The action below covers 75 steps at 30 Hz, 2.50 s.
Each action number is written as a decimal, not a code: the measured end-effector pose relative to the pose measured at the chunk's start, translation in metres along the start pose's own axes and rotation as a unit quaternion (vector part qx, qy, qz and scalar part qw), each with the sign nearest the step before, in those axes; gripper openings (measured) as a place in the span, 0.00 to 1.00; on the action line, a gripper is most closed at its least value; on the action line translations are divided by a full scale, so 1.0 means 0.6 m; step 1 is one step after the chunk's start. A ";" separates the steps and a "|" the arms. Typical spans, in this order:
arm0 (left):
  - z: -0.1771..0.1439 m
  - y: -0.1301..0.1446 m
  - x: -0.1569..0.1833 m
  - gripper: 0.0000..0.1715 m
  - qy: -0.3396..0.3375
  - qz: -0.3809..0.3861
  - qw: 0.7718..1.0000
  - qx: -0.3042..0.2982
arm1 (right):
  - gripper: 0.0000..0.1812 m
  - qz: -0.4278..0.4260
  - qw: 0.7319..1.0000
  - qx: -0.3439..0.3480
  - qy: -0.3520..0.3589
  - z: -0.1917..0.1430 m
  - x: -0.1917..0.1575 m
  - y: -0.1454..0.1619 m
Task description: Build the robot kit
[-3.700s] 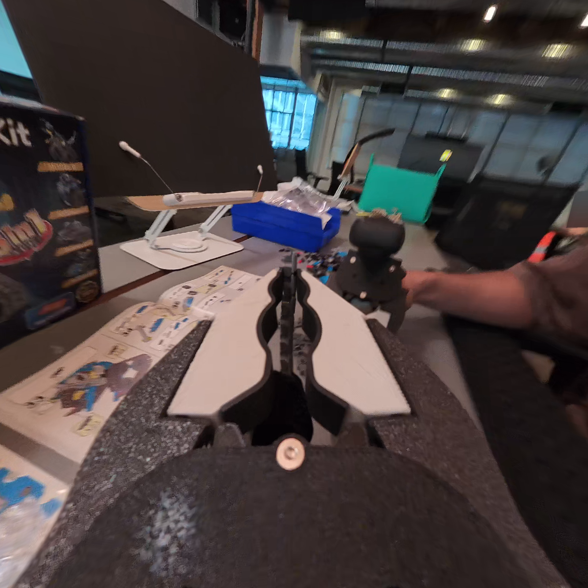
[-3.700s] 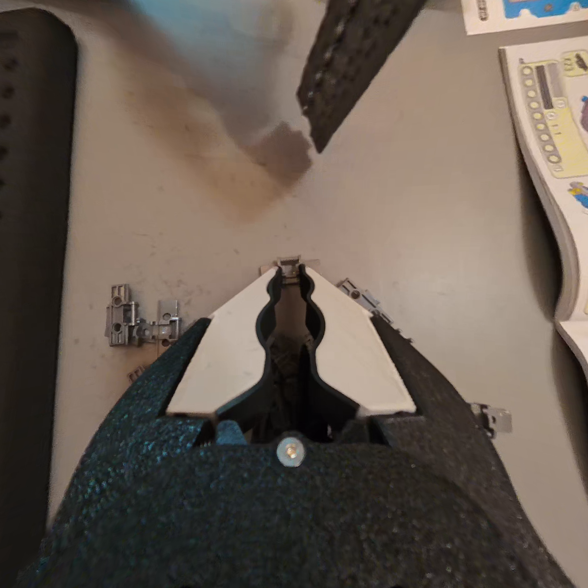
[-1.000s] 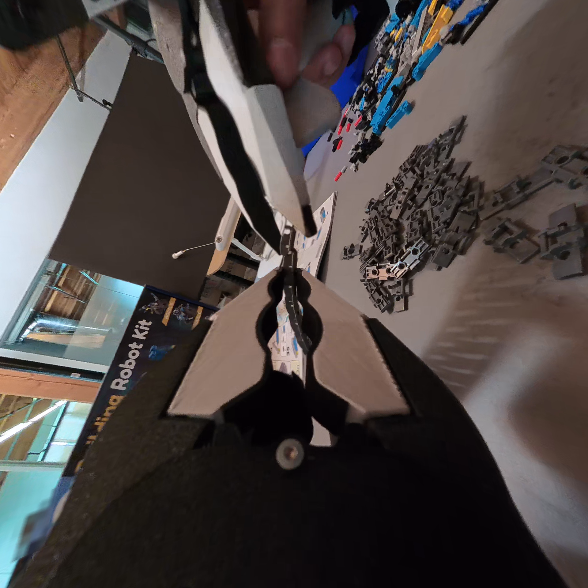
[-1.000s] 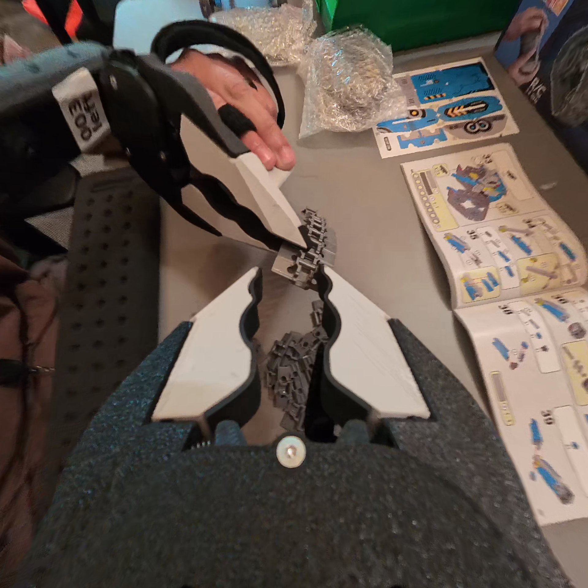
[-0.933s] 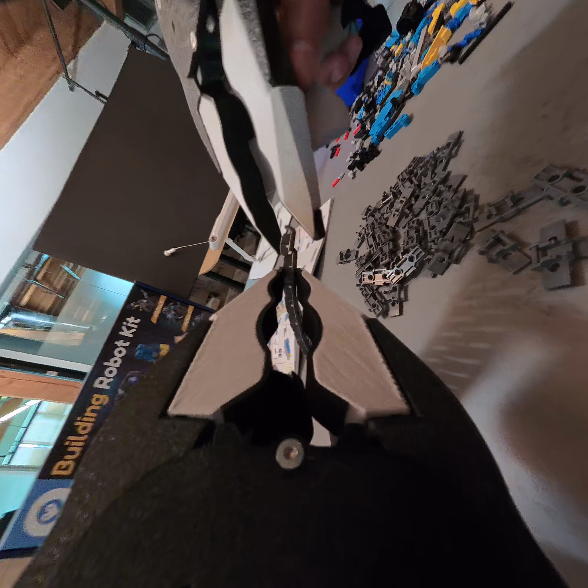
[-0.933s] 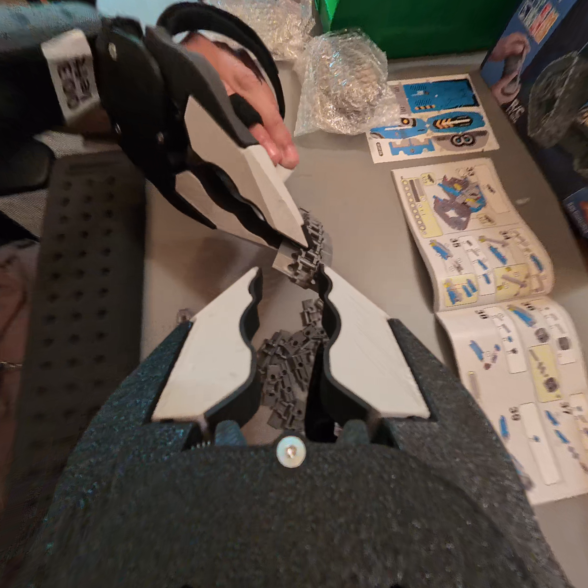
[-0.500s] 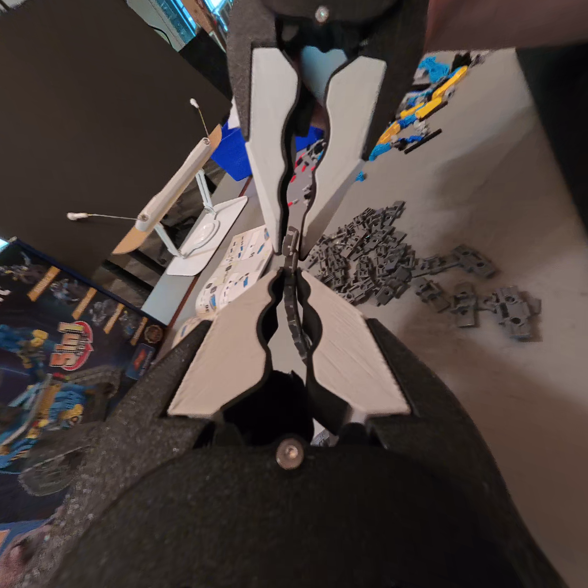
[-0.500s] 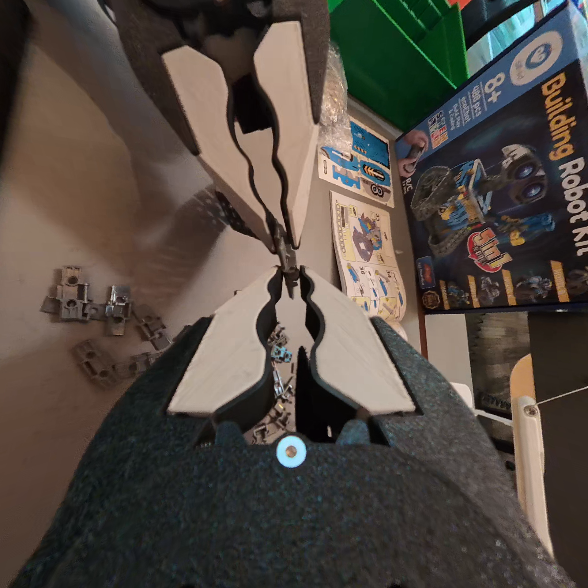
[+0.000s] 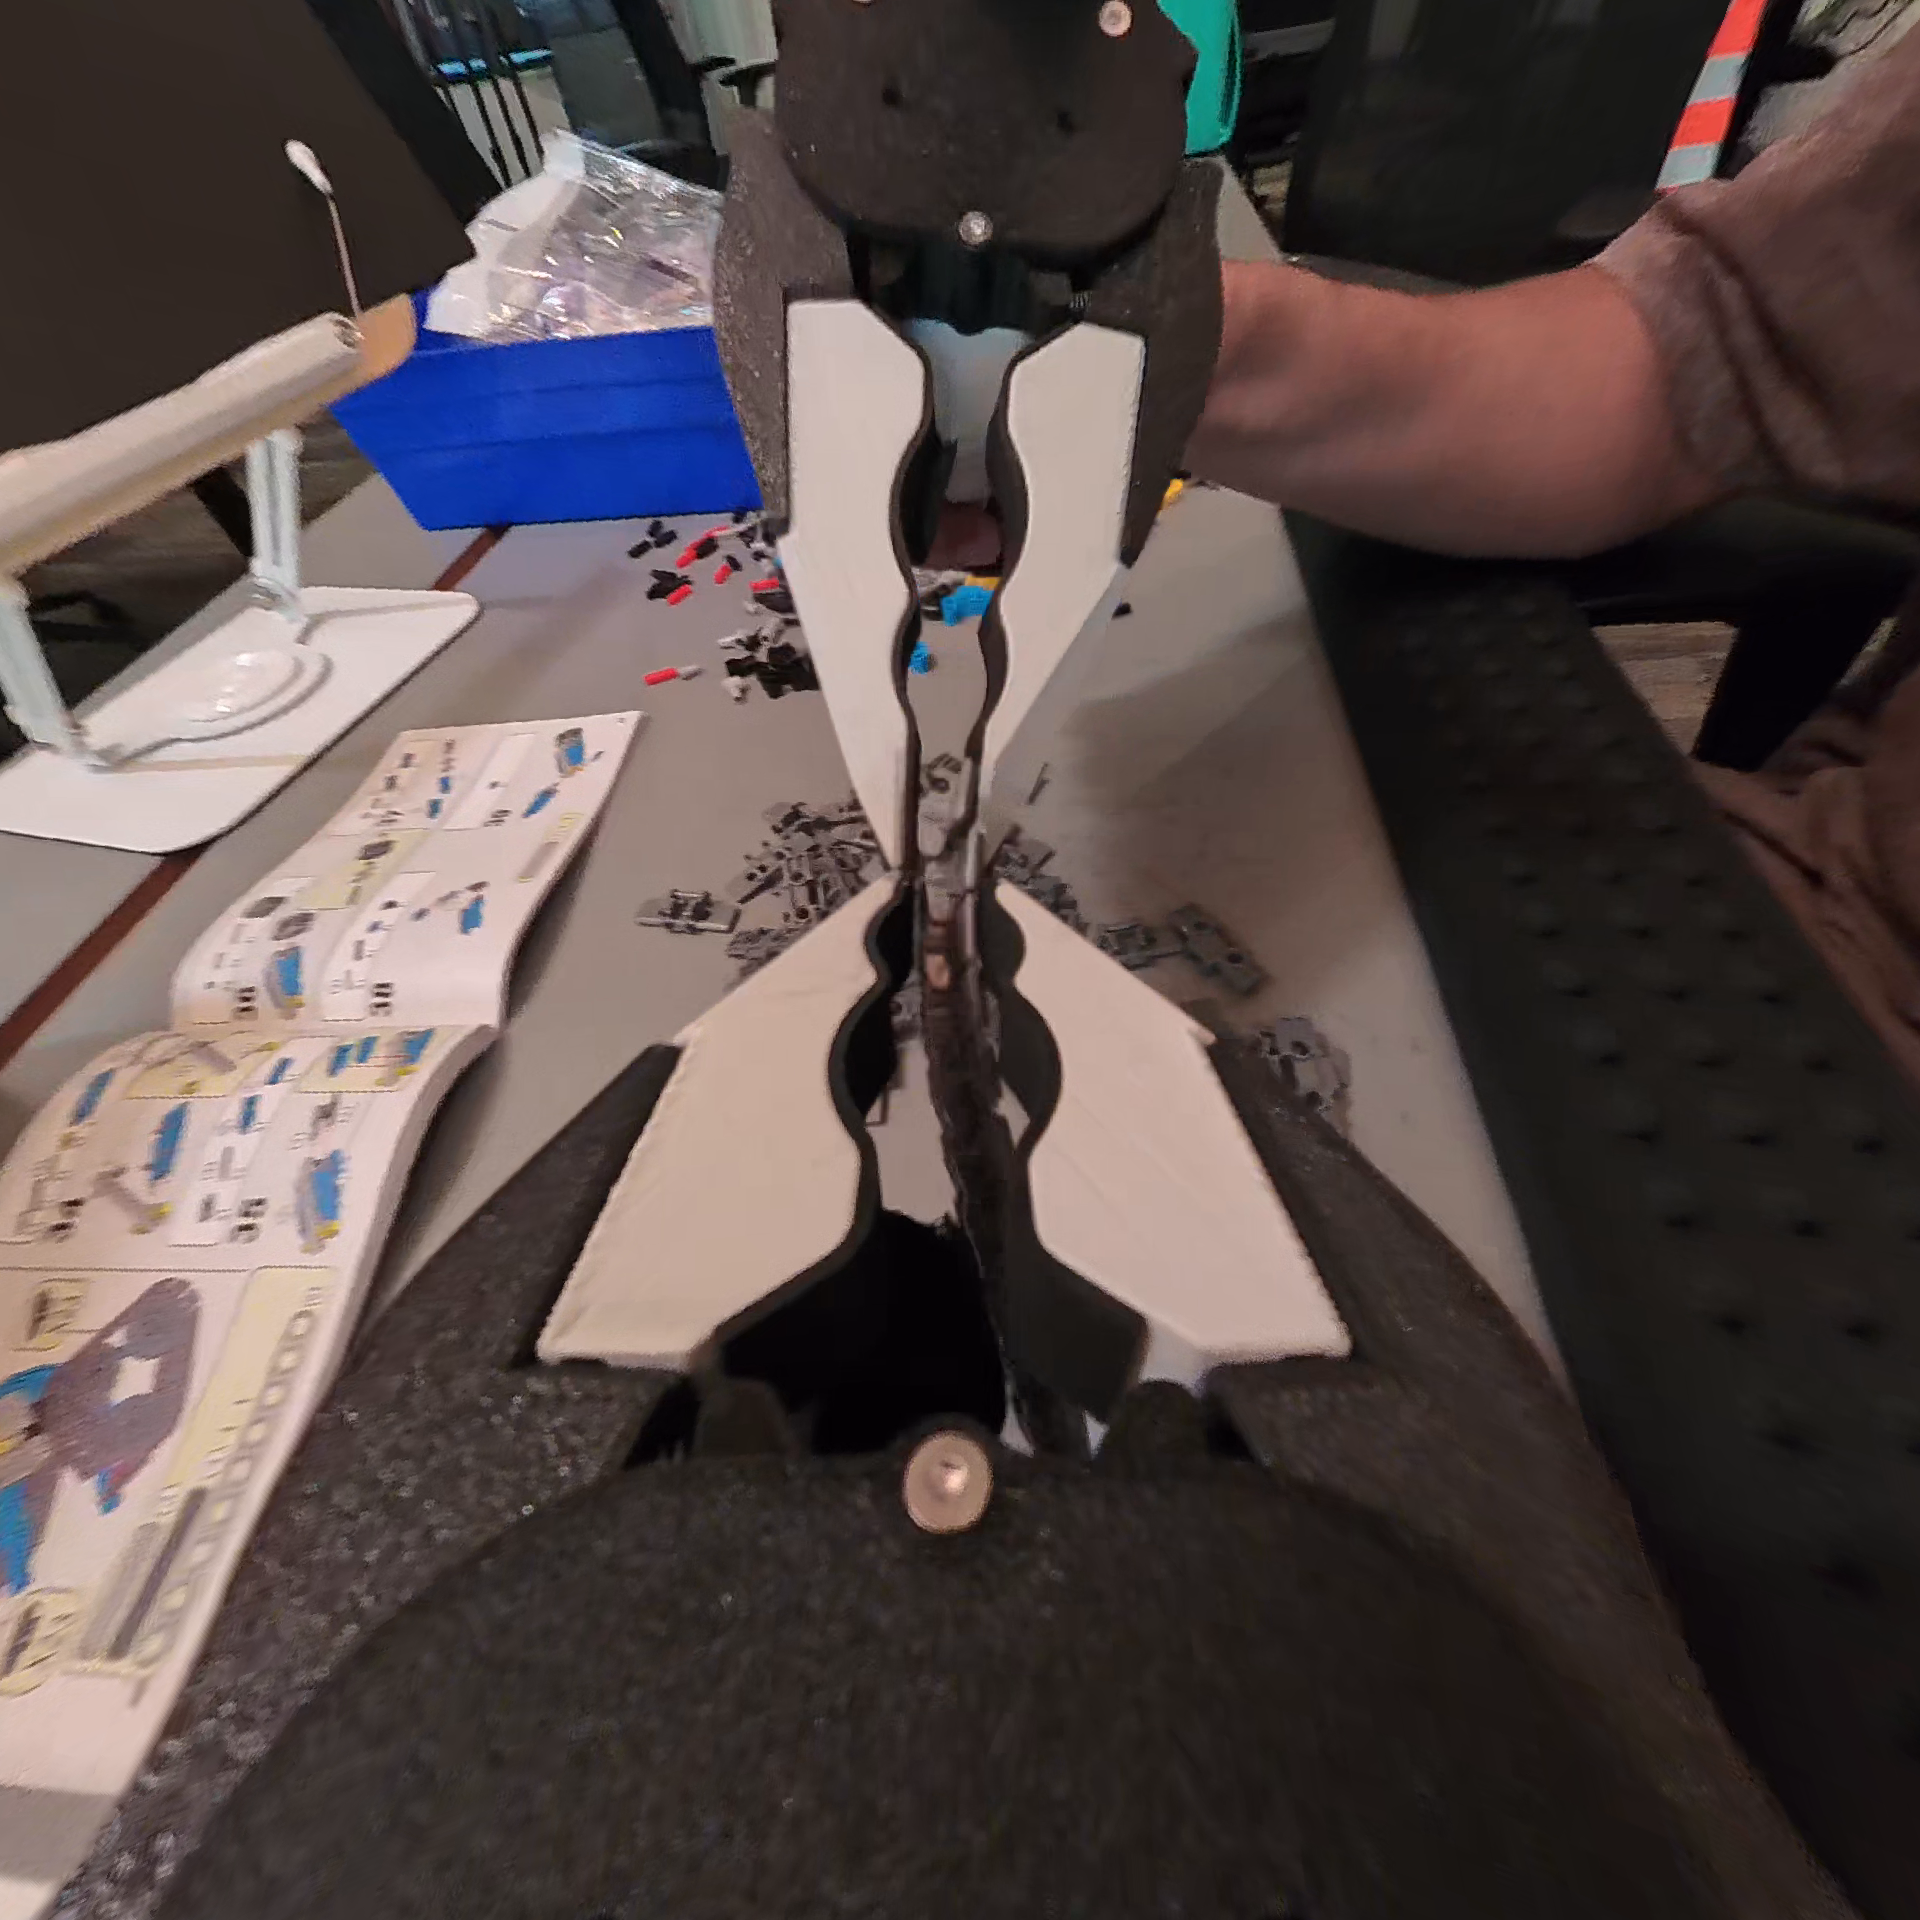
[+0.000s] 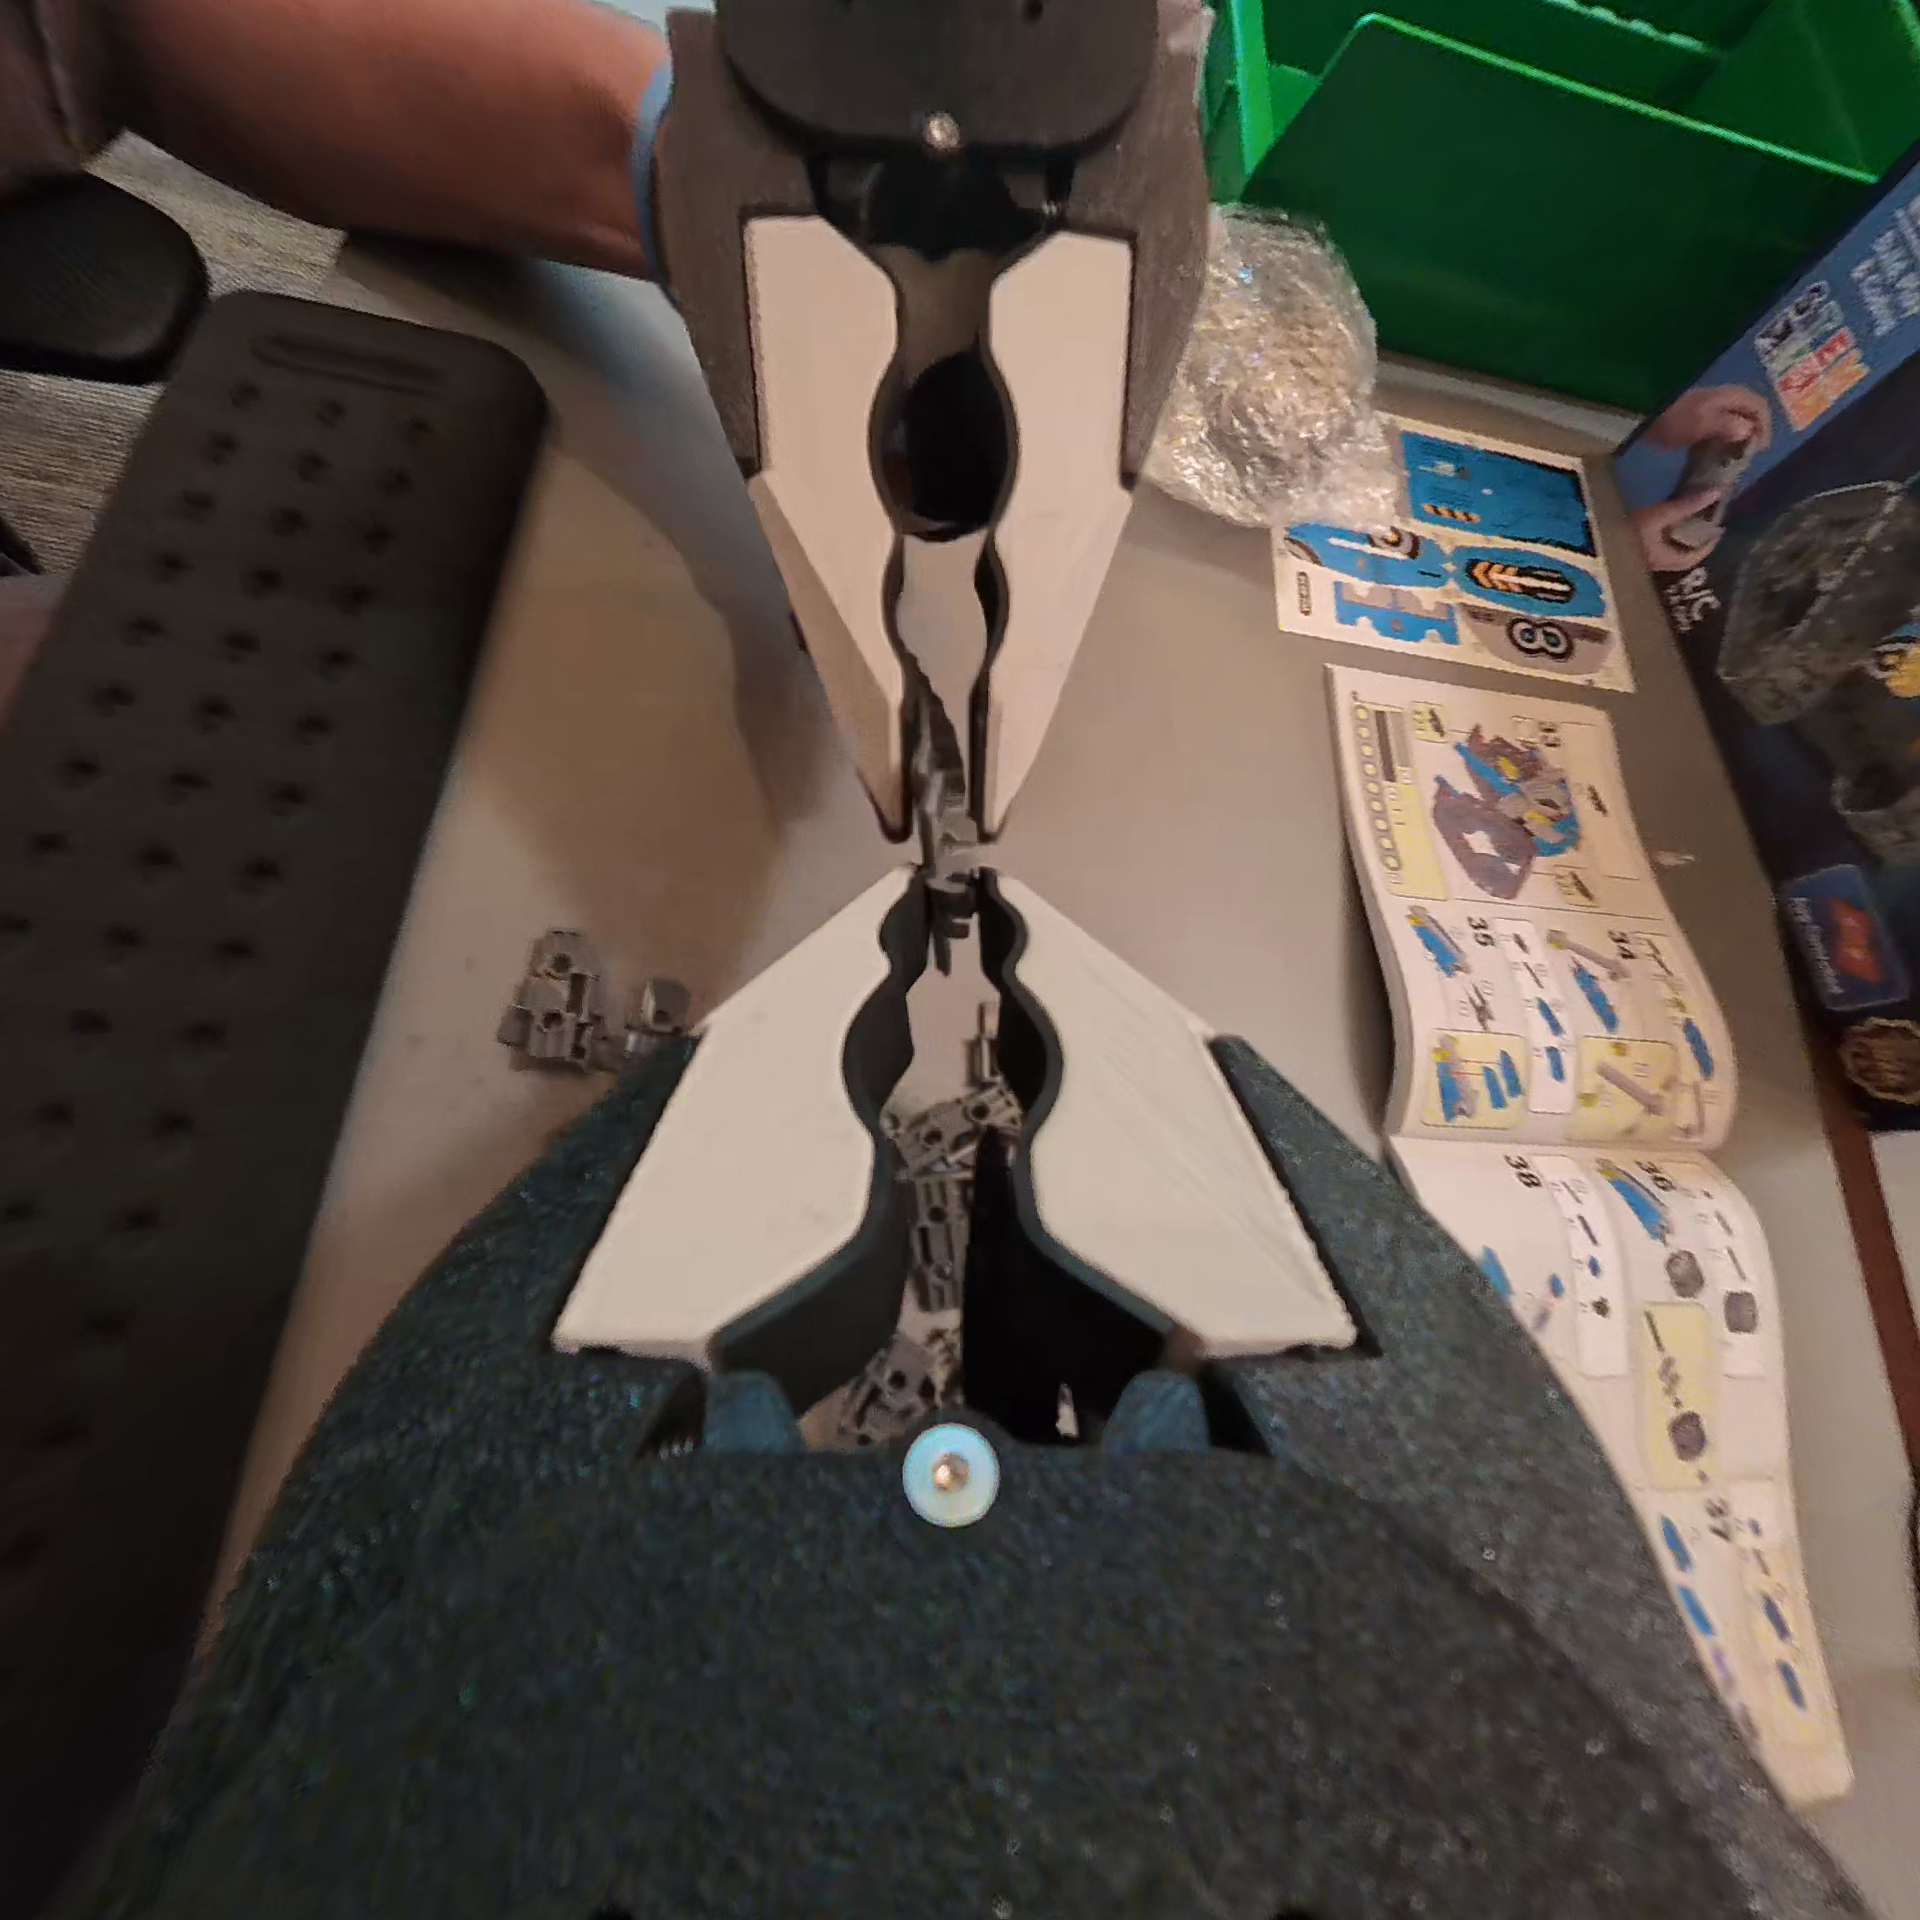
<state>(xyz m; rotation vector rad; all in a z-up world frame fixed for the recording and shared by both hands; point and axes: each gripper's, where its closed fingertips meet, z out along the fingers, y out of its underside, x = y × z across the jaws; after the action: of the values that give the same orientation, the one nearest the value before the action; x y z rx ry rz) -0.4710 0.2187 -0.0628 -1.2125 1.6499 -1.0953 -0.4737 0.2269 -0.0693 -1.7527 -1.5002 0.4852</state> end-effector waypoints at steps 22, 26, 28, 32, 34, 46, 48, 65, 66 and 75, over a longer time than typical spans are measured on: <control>0.027 -0.007 0.021 0.06 0.006 0.021 0.998 0.056 | 0.05 0.072 0.992 0.012 -0.104 -0.011 -0.028 0.018; 0.029 -0.012 0.030 0.06 0.020 0.003 0.997 0.068 | 0.05 0.083 0.988 0.028 -0.130 -0.016 -0.037 0.016; 0.027 -0.017 0.028 0.05 0.028 -0.026 0.996 0.075 | 0.05 0.095 0.985 0.044 -0.138 -0.019 -0.035 0.012; 0.017 -0.031 0.021 0.04 0.057 -0.101 0.988 0.103 | 0.05 0.112 0.979 0.089 -0.144 -0.026 -0.029 -0.004; 0.017 -0.028 0.012 0.04 0.052 -0.119 0.986 0.101 | 0.05 0.120 0.980 0.085 -0.131 -0.023 -0.020 -0.003; 0.053 0.015 0.004 0.03 0.033 -0.182 0.981 0.053 | 0.04 0.110 0.989 -0.019 -0.096 -0.003 -0.020 0.052; 0.052 0.010 0.005 0.03 0.035 -0.184 0.981 0.058 | 0.04 0.125 0.986 0.001 -0.112 -0.006 -0.023 0.050; 0.015 -0.014 -0.032 0.04 0.070 -0.298 0.938 0.160 | 0.08 0.162 0.983 0.073 -0.048 -0.003 0.017 0.010; 0.015 -0.013 -0.034 0.04 0.072 -0.304 0.935 0.165 | 0.07 0.165 0.983 0.073 -0.045 -0.002 0.018 0.010; 0.024 -0.008 -0.025 0.04 0.048 -0.259 0.954 0.141 | 0.04 0.193 0.976 0.075 -0.060 -0.001 0.011 0.020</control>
<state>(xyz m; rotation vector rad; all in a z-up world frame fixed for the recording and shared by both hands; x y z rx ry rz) -0.4527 0.2300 -0.0612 -1.4520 1.2083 -1.6720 -0.4638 0.2327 -0.0764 -1.9260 -1.1644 0.8919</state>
